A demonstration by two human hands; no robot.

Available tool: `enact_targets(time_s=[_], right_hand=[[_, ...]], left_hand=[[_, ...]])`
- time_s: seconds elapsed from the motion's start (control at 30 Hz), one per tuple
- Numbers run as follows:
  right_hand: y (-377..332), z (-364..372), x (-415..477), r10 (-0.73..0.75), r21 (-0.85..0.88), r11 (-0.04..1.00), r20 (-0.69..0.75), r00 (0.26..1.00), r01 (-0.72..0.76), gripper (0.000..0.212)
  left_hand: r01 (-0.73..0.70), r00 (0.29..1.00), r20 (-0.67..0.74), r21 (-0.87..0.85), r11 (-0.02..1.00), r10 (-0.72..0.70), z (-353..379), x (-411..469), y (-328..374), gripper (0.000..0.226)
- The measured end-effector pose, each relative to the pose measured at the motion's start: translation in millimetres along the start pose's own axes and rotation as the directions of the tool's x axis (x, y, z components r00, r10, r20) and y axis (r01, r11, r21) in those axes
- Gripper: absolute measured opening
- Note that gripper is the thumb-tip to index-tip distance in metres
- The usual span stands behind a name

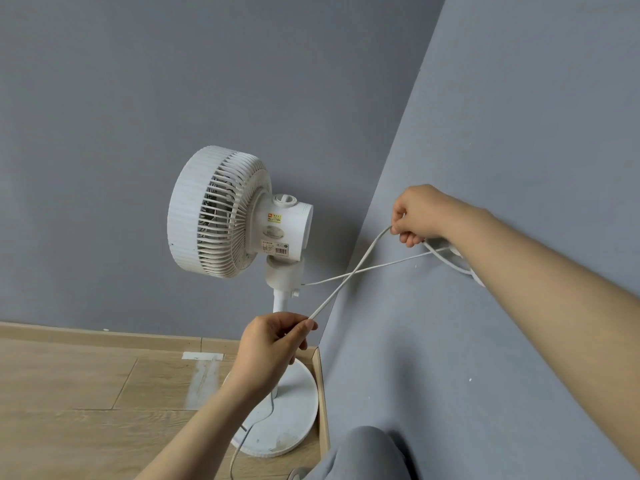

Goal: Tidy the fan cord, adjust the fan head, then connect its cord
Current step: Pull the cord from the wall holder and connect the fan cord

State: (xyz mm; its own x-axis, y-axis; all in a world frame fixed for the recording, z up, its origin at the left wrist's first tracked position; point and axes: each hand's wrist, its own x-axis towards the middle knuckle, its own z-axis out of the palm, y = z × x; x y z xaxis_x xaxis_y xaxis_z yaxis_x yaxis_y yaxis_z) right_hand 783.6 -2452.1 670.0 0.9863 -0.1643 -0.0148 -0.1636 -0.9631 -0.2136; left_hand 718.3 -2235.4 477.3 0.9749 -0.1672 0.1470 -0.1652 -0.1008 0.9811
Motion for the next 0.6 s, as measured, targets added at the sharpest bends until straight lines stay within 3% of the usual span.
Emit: enact_targets(time_s=[0.6], right_hand=[[16.3,-40.3,-1.3,0.031,-0.045,0.998,-0.151,0.988,-0.038,0.009]], left_hand=[[-0.034,0.999,0.017,-0.053,0.998,0.035,16.8,6.5,22.5,0.019]])
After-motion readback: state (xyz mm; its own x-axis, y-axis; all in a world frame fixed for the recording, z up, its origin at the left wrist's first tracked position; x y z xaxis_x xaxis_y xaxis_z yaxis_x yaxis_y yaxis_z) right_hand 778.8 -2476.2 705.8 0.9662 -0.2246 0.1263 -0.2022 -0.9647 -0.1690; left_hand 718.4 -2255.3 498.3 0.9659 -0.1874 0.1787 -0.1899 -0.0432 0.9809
